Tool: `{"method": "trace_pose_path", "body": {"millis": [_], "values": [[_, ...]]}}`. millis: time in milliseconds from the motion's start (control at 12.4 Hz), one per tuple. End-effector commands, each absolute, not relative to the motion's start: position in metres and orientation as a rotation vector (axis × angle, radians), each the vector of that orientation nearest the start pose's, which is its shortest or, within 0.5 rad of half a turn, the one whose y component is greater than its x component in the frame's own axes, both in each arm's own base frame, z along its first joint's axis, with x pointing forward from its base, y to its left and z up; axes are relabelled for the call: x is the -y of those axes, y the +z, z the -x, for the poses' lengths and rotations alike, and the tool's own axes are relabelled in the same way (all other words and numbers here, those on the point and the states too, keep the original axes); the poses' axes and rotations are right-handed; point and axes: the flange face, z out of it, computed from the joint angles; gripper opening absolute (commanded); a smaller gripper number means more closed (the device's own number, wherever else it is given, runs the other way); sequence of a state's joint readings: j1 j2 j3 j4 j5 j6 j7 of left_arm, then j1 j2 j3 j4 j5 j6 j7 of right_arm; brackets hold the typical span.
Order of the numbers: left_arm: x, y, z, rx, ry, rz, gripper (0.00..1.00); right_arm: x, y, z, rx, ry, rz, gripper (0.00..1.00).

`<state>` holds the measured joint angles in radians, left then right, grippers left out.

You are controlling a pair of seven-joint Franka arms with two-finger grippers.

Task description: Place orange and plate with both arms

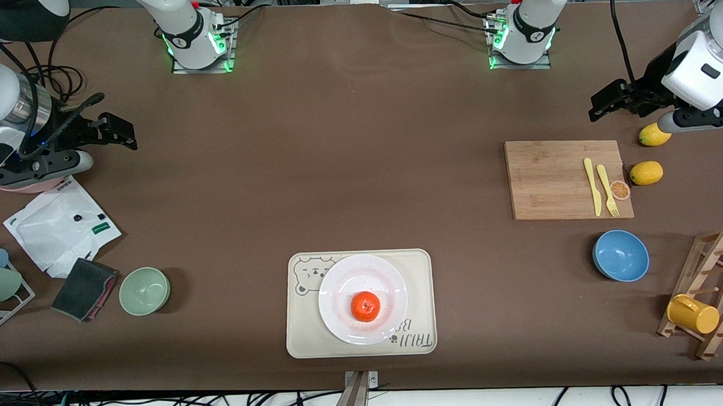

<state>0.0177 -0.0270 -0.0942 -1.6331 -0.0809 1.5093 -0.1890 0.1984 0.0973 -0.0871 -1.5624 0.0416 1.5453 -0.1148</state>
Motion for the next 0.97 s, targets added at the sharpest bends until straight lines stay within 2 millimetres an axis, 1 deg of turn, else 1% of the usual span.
{"method": "trace_pose_path", "body": {"millis": [0, 242, 886], "values": [[0.0511, 0.6097, -0.5381, 0.175, 0.191, 3.220, 1.00, -0.0692, 0.5794, -0.5738, 0.326, 0.177, 3.097, 1.00], [0.0511, 0.6097, -0.5381, 0.175, 0.191, 3.220, 1.00, -0.0721, 0.5792, -0.5739, 0.336, 0.177, 3.103, 1.00], [0.0503, 0.6097, -0.5382, 0.175, 0.191, 3.220, 1.00, -0.0696, 0.5821, -0.5746, 0.326, 0.167, 3.096, 1.00]]}}
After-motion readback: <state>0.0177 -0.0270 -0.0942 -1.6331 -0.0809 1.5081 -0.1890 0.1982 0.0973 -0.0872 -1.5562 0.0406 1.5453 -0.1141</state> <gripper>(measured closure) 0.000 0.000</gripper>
